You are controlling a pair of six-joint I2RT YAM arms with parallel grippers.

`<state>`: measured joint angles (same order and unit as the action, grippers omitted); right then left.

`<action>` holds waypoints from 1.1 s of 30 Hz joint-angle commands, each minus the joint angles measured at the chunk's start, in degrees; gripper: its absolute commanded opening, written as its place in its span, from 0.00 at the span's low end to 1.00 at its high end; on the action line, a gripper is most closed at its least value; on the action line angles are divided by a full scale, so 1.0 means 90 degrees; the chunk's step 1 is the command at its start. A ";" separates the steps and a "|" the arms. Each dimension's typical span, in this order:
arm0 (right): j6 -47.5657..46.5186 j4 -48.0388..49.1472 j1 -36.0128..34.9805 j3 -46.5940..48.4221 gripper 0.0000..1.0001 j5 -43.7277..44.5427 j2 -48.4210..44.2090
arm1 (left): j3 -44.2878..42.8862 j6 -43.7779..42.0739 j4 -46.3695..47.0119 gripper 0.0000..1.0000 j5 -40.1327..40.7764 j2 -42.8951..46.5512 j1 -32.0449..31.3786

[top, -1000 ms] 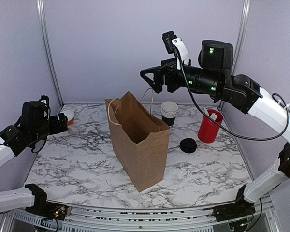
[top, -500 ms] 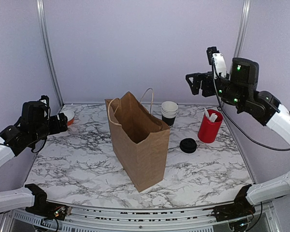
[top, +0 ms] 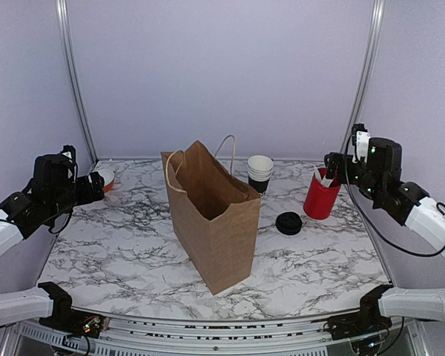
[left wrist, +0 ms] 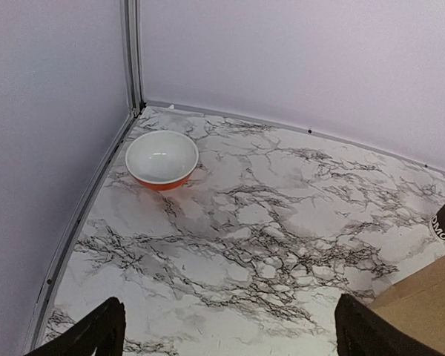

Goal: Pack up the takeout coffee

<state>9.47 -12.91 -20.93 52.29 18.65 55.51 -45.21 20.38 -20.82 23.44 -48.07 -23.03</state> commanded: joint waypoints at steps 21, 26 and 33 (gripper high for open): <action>-0.0606 0.7380 0.2058 -0.4481 1.00 0.0727 0.1187 | 0.0097 0.0063 0.0193 0.99 0.0007 0.0030 0.0073; -0.0909 0.9455 0.2096 -0.4988 1.00 0.0540 0.2372 | 0.0134 0.0074 0.0206 0.99 0.0079 0.0034 0.0071; -0.1174 0.8797 0.2110 -0.4364 1.00 -0.0579 0.2800 | 0.0203 0.0155 0.0304 0.99 0.0276 -0.0074 0.0076</action>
<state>1.48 64.20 -2.55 8.45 20.23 78.94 -44.34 20.80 -20.01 24.14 -48.16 -22.65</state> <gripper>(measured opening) 0.998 0.993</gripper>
